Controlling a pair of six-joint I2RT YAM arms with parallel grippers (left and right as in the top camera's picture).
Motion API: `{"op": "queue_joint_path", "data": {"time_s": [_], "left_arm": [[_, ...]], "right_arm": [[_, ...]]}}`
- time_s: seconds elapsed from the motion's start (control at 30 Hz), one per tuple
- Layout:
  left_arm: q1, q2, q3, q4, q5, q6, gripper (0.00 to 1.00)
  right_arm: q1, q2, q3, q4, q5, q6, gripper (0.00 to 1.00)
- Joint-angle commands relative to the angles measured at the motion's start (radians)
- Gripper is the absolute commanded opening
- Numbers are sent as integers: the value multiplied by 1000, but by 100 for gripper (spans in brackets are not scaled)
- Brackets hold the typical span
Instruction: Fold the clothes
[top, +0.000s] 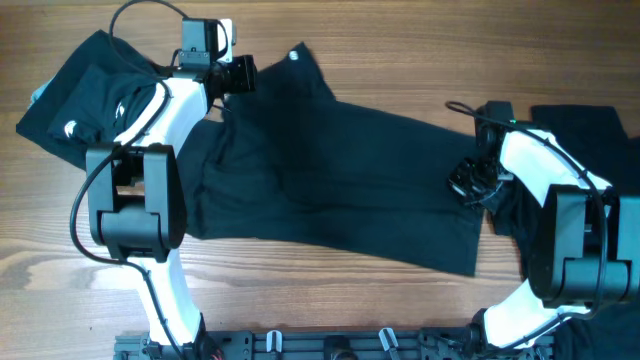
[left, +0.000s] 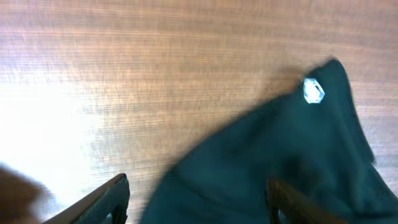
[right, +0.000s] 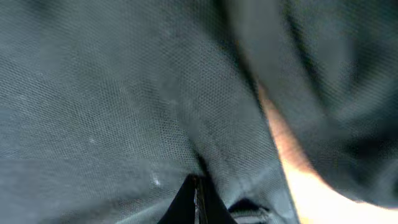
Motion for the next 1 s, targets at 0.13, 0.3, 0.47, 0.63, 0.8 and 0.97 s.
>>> {"op": "queue_joint_path", "data": {"time_s": [0.13, 0.3, 0.47, 0.63, 0.8, 0.97], "left_arm": [[-4, 90, 7, 64, 39, 83, 73], [-14, 124, 7, 126, 109, 103, 61], [-43, 160, 7, 113, 108, 209, 42], [-58, 184, 6, 97, 22, 233, 36], [-58, 155, 7, 108, 18, 210, 4], [-58, 36, 7, 61, 18, 149, 4]], "right_arm": [[-8, -187, -15, 111, 5, -163, 33], [-8, -301, -15, 148, -58, -199, 45], [-8, -309, -15, 146, -77, -198, 46], [-8, -309, -15, 145, -77, -199, 45], [-8, -309, -15, 139, -77, -199, 45], [-8, -309, -15, 141, -76, -200, 45]]}}
